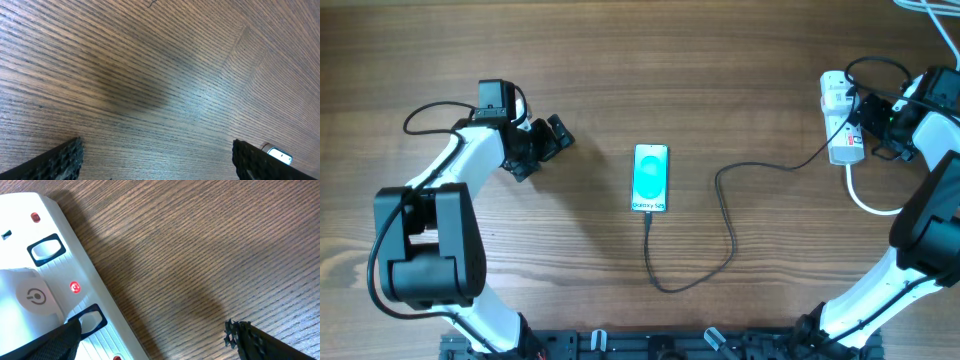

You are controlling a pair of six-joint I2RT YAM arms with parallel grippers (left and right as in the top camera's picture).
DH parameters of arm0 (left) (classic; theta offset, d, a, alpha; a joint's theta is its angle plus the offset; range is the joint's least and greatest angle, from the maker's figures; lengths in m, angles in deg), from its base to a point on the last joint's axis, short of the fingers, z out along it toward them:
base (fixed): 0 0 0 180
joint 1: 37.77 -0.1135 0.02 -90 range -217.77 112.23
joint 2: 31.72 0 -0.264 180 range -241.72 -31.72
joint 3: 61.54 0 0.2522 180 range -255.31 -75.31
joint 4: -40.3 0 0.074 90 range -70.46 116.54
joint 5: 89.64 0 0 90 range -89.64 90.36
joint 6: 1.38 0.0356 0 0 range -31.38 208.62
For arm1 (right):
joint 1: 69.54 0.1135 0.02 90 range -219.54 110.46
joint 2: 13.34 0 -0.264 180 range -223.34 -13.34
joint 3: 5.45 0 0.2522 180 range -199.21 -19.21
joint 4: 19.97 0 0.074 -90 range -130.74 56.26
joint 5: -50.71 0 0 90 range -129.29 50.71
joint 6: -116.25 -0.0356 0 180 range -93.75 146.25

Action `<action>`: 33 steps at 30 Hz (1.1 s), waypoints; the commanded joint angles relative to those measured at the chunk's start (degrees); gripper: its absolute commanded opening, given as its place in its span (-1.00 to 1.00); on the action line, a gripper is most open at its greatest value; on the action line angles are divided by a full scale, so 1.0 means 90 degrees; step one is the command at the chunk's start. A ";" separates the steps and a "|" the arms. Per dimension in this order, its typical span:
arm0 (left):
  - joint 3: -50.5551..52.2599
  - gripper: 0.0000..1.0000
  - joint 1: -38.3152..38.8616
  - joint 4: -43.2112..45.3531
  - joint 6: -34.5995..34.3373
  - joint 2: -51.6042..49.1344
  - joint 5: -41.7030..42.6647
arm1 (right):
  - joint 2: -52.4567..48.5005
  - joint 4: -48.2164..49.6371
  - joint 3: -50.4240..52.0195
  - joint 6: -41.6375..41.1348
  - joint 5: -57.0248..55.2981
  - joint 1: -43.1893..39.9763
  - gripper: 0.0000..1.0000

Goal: Plug charger to phone and switch on socket
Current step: 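Press the power strip switch next to the white charger with the right gripper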

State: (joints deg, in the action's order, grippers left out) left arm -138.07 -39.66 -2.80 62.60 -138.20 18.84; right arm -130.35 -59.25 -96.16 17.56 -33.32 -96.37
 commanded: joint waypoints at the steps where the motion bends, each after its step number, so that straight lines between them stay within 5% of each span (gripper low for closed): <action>1: 0.0199 1.00 -0.0083 -0.0102 0.0012 -0.0243 -0.0350 | -0.0243 -0.0294 0.0316 0.0299 0.0391 0.0204 0.99; 33: 0.0199 1.00 -0.0083 -0.0102 0.0012 -0.0243 -0.0350 | -0.0245 -0.0061 0.0685 0.0461 0.0321 0.0204 1.00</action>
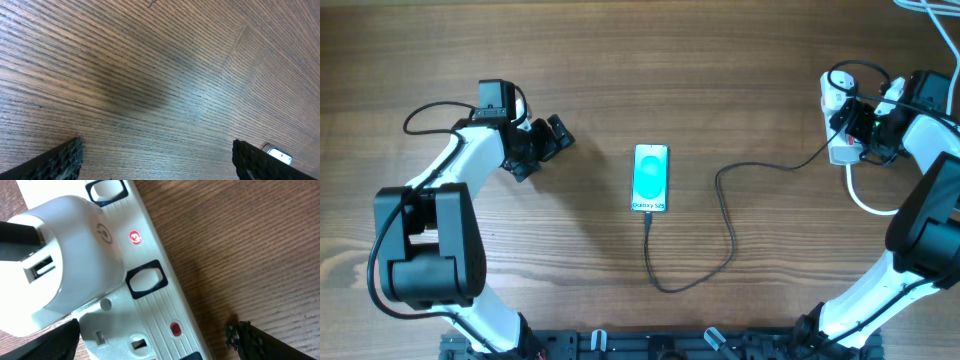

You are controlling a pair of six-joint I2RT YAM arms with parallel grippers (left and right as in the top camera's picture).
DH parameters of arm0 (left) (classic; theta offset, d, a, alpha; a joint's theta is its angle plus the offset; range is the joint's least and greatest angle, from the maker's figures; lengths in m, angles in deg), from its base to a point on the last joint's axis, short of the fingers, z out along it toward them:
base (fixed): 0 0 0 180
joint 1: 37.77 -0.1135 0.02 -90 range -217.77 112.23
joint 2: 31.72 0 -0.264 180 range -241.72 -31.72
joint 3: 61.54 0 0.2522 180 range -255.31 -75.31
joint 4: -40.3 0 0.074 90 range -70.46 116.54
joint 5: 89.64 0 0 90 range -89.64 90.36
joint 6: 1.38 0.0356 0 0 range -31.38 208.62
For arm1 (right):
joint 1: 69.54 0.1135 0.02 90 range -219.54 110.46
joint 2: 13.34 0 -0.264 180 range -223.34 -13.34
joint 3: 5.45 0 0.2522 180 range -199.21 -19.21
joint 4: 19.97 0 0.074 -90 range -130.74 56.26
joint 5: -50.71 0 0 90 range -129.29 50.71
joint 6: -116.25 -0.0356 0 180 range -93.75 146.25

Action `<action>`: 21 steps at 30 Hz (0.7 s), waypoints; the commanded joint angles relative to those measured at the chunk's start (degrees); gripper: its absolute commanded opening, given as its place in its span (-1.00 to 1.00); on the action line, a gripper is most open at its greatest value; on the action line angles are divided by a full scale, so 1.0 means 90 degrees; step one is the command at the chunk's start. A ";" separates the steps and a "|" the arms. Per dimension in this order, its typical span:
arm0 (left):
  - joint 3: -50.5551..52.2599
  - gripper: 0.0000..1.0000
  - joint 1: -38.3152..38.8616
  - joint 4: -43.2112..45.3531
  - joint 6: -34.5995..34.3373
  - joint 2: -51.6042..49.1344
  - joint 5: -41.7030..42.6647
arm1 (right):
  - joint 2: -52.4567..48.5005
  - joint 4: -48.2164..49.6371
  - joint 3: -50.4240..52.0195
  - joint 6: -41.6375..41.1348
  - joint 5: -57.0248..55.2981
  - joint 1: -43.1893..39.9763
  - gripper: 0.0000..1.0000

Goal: Plug charger to phone and switch on socket
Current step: 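Press the power strip switch next to the white charger with the right gripper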

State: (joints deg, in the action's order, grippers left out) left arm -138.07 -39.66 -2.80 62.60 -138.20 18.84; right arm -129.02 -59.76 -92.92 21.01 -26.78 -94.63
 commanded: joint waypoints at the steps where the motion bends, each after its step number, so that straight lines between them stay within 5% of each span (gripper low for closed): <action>1: 0.0199 1.00 -0.0083 -0.0102 0.0012 -0.0243 -0.0350 | -0.0393 0.0066 0.0325 0.0080 -0.0408 0.0010 0.99; 21: 0.0199 1.00 -0.0083 -0.0102 0.0012 -0.0243 -0.0350 | -0.0391 0.1370 0.0323 0.0078 -0.0406 0.0010 0.99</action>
